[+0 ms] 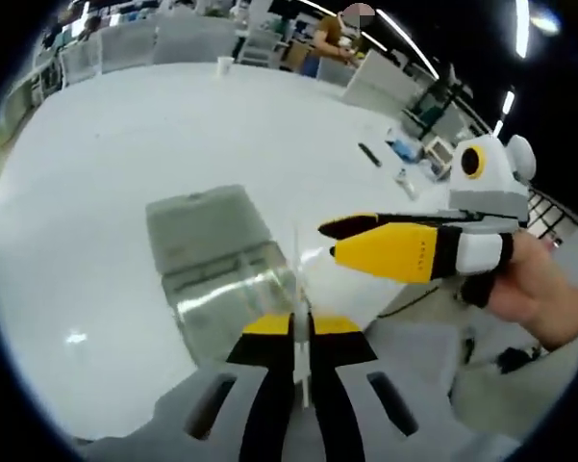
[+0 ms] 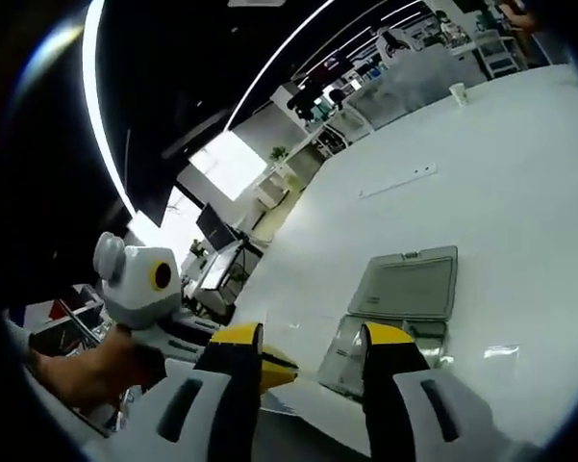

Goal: Insert the divider into the dual guide fixture by aligning both edges with the guide slots and pushing it downward to the bottom, including one-sided entry, uneven engagement, binding, and posture correction.

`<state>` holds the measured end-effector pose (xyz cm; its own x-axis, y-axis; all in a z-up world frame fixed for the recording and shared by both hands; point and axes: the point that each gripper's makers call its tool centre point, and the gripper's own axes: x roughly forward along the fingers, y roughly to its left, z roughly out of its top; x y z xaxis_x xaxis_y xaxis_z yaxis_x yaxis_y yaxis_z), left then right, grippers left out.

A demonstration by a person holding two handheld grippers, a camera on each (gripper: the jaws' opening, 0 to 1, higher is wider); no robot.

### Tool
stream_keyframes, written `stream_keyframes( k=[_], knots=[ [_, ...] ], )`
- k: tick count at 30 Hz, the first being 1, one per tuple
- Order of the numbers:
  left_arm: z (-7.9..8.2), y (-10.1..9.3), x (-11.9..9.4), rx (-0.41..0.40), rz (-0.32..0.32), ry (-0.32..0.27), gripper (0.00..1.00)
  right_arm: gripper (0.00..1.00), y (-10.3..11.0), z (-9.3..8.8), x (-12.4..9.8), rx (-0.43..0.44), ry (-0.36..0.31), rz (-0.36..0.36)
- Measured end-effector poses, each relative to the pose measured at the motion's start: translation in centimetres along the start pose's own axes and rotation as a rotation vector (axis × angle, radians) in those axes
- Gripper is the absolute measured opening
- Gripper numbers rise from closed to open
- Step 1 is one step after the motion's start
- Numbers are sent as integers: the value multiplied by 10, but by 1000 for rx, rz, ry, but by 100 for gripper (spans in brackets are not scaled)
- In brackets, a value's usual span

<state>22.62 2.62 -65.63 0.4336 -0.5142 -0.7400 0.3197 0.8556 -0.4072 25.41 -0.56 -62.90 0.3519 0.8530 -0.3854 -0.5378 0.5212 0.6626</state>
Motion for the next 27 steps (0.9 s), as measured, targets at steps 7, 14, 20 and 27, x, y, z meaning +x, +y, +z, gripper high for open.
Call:
stream_keyframes(
  k=[7, 14, 20, 27],
  knots=[
    [5, 12, -2, -55, 15, 51, 1, 38, 3, -11, -6, -63, 5, 28],
    [10, 24, -3, -101, 42, 79, 1, 37, 6, -22, -13, -124, 8, 57],
    [10, 35, -4, -133, 82, 136, 1, 37, 11, -26, -17, -186, 1, 87],
    [18, 39, -3, -168, 103, 167, 1, 39, 14, -31, -19, -242, 2, 108]
  ],
)
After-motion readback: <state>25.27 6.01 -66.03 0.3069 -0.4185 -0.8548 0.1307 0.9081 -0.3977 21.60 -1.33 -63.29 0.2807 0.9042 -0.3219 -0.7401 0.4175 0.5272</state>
